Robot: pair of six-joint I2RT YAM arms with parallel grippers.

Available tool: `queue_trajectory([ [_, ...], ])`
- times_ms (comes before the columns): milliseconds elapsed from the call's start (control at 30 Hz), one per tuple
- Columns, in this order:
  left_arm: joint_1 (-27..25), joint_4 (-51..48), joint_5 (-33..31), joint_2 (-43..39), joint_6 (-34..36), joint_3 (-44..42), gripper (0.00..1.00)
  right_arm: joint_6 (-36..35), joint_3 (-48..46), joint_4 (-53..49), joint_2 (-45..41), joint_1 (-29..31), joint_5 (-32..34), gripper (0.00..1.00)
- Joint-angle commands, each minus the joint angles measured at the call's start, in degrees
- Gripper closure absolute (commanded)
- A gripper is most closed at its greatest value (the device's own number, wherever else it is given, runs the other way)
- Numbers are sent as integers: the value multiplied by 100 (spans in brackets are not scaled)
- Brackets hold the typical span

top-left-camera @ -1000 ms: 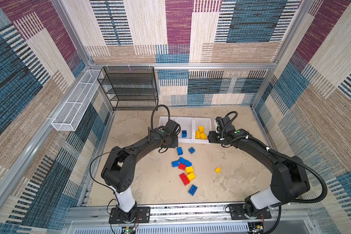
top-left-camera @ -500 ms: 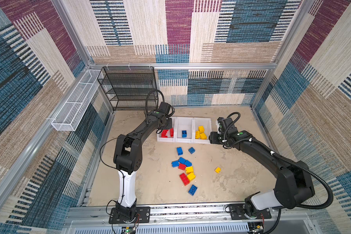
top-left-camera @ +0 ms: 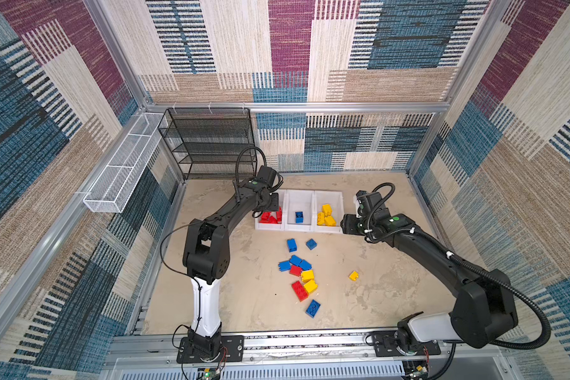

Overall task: Sort the legos into containers by color
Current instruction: 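Carry the red brick into the nearest bin and release it, then grasp a tall blue brick with the right gripper while the left gripper withdraws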

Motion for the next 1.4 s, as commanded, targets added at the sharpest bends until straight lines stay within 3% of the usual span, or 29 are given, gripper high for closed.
queue_trajectory([
  [0,1,116,103,-263,-53,-234,44,63,-11,26,-27,13,38,35],
  [267,-82,1171,864,-1531,-615,-2097,44,140,-257,227,27,20,-194,36],
  [600,-511,1330,648,-2923,-1015,-3869,44,225,-371,645,445,790,-200,38],
  [833,-943,1929,263,-3911,-1940,-5130,44,441,9,826,1011,1393,-192,38],
  [1367,-968,1709,-23,-4657,-2162,-5790,44,181,1350,546,2442,2132,-158,39],
])
